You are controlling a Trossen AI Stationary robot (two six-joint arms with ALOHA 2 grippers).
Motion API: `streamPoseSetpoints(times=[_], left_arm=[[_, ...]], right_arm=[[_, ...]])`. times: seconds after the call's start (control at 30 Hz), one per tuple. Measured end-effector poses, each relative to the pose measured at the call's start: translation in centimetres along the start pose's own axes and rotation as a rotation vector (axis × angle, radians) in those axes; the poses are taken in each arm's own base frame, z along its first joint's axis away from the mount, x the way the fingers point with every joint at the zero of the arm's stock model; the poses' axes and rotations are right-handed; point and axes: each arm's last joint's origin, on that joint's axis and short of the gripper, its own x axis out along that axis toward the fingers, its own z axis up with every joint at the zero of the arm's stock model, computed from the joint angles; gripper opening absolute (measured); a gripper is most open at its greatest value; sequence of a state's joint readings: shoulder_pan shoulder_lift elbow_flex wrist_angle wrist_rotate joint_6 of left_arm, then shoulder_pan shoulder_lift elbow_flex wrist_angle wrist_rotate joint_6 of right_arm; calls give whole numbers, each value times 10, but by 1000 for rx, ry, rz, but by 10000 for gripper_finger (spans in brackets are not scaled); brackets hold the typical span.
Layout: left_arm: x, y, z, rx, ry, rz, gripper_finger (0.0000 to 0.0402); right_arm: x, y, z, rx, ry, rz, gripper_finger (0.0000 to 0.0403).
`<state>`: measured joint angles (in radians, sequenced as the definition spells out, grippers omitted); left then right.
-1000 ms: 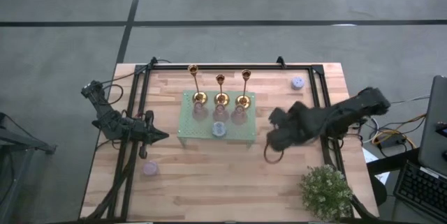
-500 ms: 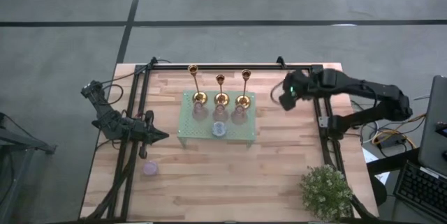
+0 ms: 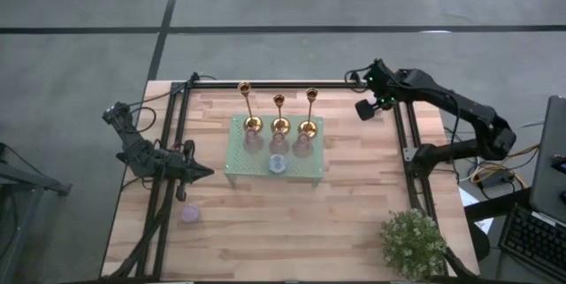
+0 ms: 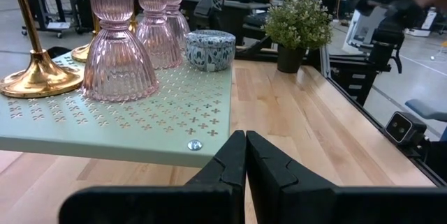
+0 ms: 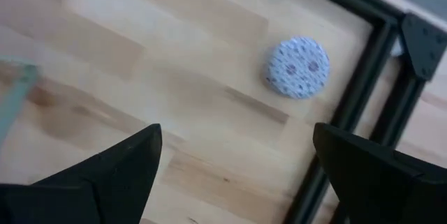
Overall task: Pick & Place candle stick holders
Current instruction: Put the red scented candle on the shelf aligned with the other scented candle
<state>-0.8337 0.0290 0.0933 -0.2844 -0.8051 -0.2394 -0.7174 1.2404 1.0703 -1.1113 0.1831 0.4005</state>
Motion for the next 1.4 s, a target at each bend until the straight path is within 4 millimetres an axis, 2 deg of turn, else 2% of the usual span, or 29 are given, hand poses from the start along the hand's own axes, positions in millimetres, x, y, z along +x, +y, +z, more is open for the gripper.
streamPoseSetpoints(times=[0.27, 0.83, 1.07, 1.2, 1.4], left_arm=[[0, 0, 0, 0, 0, 0, 14], [0, 0, 0, 0, 0, 0, 14], [0, 0, 0, 0, 0, 0, 14], [0, 0, 0, 0, 0, 0, 14], [0, 0, 0, 0, 0, 0, 14]], right_arm=[[31, -18, 7, 69, 35, -43, 366], [101, -34, 20, 156, 142, -111, 366], [117, -36, 26, 175, 144, -138, 366], [118, -36, 26, 174, 144, -146, 366], [118, -36, 27, 273, 115, -143, 366]])
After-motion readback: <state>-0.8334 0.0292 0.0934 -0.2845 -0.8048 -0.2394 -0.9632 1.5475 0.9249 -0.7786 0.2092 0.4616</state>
